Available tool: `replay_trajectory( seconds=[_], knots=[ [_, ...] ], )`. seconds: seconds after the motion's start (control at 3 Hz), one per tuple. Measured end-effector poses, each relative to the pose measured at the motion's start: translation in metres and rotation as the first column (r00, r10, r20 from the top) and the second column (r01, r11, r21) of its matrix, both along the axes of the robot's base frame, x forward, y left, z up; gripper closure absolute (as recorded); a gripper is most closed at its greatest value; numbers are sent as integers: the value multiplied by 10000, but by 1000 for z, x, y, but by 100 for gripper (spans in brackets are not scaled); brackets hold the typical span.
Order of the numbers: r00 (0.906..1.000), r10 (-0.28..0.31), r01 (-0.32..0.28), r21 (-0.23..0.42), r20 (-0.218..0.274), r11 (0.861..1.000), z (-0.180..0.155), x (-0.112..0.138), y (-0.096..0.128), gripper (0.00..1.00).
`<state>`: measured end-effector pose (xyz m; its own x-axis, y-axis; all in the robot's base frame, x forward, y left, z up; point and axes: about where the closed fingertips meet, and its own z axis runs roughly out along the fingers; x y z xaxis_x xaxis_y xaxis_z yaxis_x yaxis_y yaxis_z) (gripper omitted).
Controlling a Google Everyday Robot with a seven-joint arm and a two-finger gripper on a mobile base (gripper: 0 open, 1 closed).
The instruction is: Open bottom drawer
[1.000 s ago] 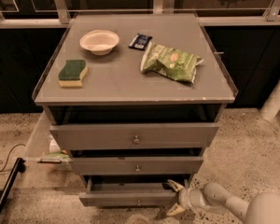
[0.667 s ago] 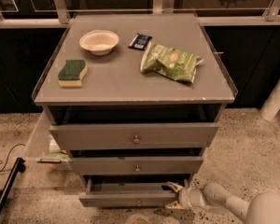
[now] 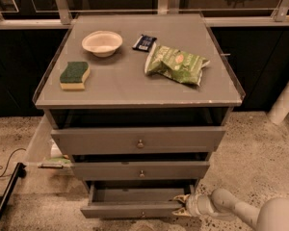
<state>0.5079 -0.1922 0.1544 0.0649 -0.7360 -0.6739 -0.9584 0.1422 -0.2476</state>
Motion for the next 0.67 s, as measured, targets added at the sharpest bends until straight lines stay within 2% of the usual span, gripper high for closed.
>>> replay_trajectory(
  seconds=[0.33, 0.67],
  knots=[
    [10000, 1, -2, -58, -34, 10000, 1, -8, -1, 100],
    [10000, -20, 20, -67, -20, 10000, 3, -7, -1, 100]
  ],
)
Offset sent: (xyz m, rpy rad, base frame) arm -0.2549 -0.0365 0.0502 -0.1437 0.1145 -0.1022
